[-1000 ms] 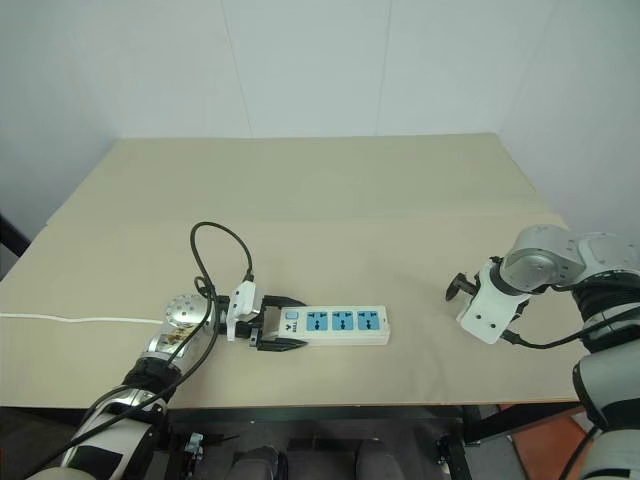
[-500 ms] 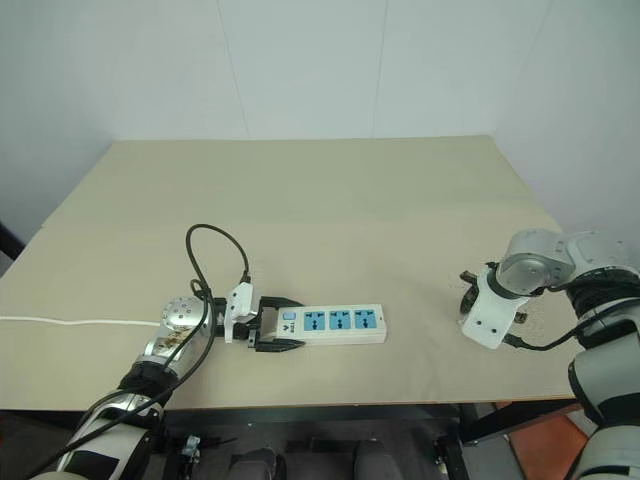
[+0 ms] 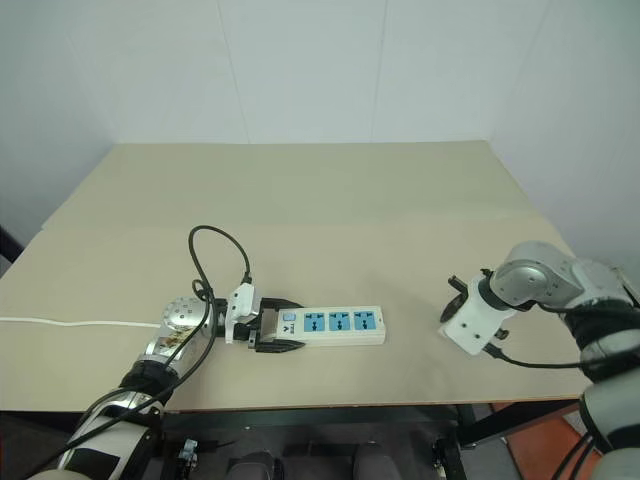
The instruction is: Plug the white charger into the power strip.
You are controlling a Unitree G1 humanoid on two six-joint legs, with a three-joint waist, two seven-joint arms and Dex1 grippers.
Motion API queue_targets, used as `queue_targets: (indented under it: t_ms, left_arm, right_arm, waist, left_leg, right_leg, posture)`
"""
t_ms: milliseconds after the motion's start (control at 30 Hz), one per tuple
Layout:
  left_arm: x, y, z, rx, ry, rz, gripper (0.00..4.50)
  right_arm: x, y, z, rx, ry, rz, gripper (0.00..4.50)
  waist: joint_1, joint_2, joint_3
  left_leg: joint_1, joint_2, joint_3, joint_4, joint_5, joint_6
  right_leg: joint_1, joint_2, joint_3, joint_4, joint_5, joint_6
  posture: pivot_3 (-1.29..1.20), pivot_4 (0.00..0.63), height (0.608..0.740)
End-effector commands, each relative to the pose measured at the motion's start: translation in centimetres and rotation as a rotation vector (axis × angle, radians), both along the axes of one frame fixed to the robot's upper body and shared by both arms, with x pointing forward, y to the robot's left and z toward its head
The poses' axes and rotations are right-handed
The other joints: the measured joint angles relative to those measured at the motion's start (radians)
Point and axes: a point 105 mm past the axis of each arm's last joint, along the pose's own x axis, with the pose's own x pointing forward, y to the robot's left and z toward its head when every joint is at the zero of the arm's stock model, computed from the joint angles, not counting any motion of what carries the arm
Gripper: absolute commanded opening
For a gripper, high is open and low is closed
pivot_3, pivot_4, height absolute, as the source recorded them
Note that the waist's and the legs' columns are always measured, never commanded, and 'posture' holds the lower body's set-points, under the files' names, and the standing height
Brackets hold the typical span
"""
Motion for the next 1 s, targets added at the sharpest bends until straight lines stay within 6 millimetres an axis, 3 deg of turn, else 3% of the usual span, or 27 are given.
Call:
queue_targets:
  t_ms: [33, 133, 200, 433, 533, 633, 833, 1000]
  left_arm:
    - [-0.4, 0.0, -1.9, 0.085, 0.047, -0.017, 3.31]
    - [-0.1, -0.2, -1.8, 0.086, 0.043, -0.024, 3.31]
    - [0.0, -0.3, -1.7, 0.085, 0.04, -0.028, 3.31]
    - [0.1, -0.3, -1.5, 0.09, 0.034, -0.04, 3.31]
    - [0.1, -0.2, -1.4, 0.093, 0.033, -0.044, 3.31]
    - [0.2, 0.0, -1.3, 0.096, 0.032, -0.045, 3.31]
    - [0.3, 0.3, -1.0, 0.107, 0.027, -0.049, 3.31]
    - [0.2, 0.4, -1.0, 0.115, 0.028, -0.059, 3.31]
  right_arm:
    - [0.2, 1.9, 6.6, 0.364, 0.063, -0.156, 1.11]
    - [0.0, 3.9, 10.4, 0.716, 0.185, -0.241, 1.11]
    - [0.2, 4.7, 11.8, 0.877, 0.242, -0.305, 1.11]
    - [0.4, 6.6, 12.9, 1.181, 0.394, -0.423, 1.11]
    - [0.4, 7.9, 11.6, 1.251, 0.379, -0.429, 1.11]
    - [0.3, 8.8, 10.2, 1.287, 0.373, -0.433, 1.11]
    - [-0.2, 10.3, 6.5, 1.229, 0.403, -0.428, 1.11]
    - [-0.7, 11.8, 4.8, 1.167, 0.453, -0.394, 1.11]
  waist:
    - [0.004, 0.001, 0.001]
    - [0.008, 0.001, 0.001]
    - [0.009, 0.001, 0.001]
    - [0.017, 0.0, 0.001]
    - [0.021, 0.001, 0.0]
    - [0.023, 0.001, 0.0]
    - [0.018, 0.001, 0.0]
    - [0.008, 0.0, 0.001]
  left_leg:
    - [0.0, 0.0, 0.0, 0.0, 0.0, 0.0]
    - [-0.001, 0.0, -0.001, 0.0, 0.0, 0.0]
    - [-0.002, 0.001, -0.001, 0.0, 0.0, 0.0]
    - [-0.008, 0.001, -0.001, 0.0, 0.0, 0.0]
    - [-0.019, 0.0, -0.001, 0.0, 0.002, 0.003]
    - [-0.02, 0.001, -0.001, 0.0, 0.002, 0.003]
    - [-0.02, 0.001, -0.001, 0.0, 0.002, 0.003]
    - [-0.02, 0.001, -0.001, 0.0, 0.002, 0.003]
  right_leg:
    - [0.0, 0.0, 0.0, -0.001, 0.0, 0.0]
    - [-0.001, 0.0, -0.001, -0.002, -0.002, -0.003]
    - [-0.001, 0.0, -0.001, -0.003, -0.002, -0.003]
    - [-0.007, 0.0, -0.002, -0.002, -0.001, 0.001]
    - [-0.019, 0.001, -0.002, -0.001, 0.004, 0.006]
    - [-0.02, 0.002, -0.002, -0.002, 0.004, 0.006]
    - [-0.02, 0.003, -0.002, -0.002, 0.004, 0.006]
    - [-0.02, 0.003, -0.002, -0.002, 0.004, 0.006]
  posture:
    - [0.0, 0.15, 0.74]
    - [0.0, 0.15, 0.74]
    - [0.0, 0.15, 0.74]
    - [0.0, 0.15, 0.74]
    - [0.0, 0.15, 0.74]
    - [0.0, 0.15, 0.74]
    - [0.0, 0.15, 0.74]
    - [0.0, 0.15, 0.74]
